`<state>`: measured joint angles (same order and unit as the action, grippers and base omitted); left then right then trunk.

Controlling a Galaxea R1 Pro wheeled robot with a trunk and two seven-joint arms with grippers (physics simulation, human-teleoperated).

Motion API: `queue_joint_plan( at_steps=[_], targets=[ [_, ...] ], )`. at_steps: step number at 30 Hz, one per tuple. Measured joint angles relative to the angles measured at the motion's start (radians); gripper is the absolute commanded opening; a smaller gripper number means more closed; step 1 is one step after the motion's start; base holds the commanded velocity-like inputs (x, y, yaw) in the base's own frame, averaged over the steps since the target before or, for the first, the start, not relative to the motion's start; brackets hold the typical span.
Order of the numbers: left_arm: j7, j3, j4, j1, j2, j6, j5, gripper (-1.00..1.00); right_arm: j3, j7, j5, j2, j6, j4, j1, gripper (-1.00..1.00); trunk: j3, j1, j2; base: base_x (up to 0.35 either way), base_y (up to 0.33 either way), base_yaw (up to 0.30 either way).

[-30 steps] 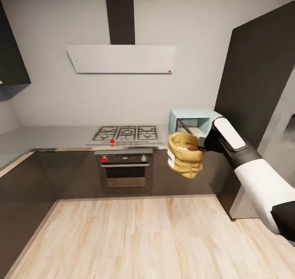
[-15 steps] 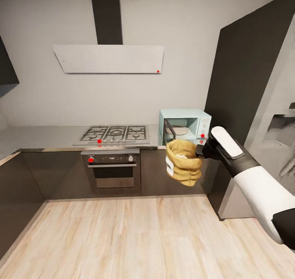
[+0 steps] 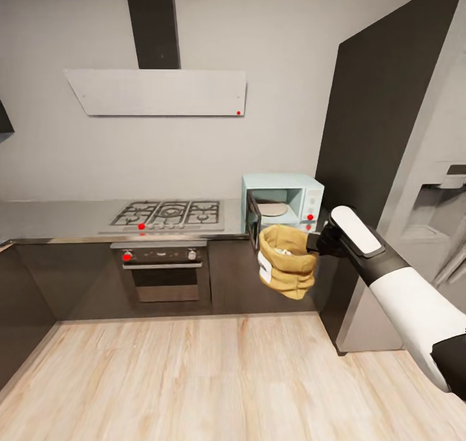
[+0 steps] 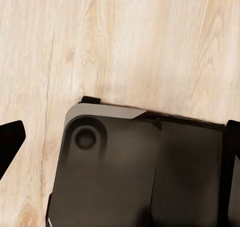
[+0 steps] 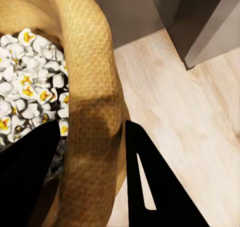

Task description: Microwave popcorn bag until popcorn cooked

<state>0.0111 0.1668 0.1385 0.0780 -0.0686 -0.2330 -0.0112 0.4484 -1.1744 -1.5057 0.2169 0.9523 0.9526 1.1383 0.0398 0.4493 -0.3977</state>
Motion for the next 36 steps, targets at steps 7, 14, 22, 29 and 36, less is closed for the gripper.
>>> queue_joint_plan(
  at_steps=[7,14,22,29,36],
  targets=[
    [0.0,0.002,-0.001,0.001,0.0,0.0,-0.001,1.0,0.001,0.066,0.073,-0.001,0.0,-0.012,0.001,-1.0,0.0,-0.001,0.0,0.285,-0.001,0.0],
    [0.0,-0.001,0.0,-0.001,0.0,0.0,0.001,1.0,-0.003,0.076,0.075,0.001,0.0,-0.046,0.001,-1.0,0.0,0.0,0.0,0.066,-0.005,0.0],
    [0.0,0.0,-0.001,-0.001,0.0,0.0,0.0,1.0,0.004,0.079,0.076,-0.002,0.0,-0.048,0.002,-1.0,0.0,0.0,0.0,0.002,-0.272,0.0],
    [0.0,0.0,-0.001,-0.001,0.0,0.0,0.0,1.0,0.018,0.089,0.077,-0.006,0.0,-0.052,0.002,-1.0,0.0,0.0,0.0,0.14,-0.274,0.0],
    [0.0,0.002,-0.001,-0.001,0.0,0.0,-0.001,1.0,0.015,0.157,0.138,-0.01,-0.001,-0.056,0.001,-1.0,0.0,-0.001,0.0,0.149,-0.017,0.0]
  ],
)
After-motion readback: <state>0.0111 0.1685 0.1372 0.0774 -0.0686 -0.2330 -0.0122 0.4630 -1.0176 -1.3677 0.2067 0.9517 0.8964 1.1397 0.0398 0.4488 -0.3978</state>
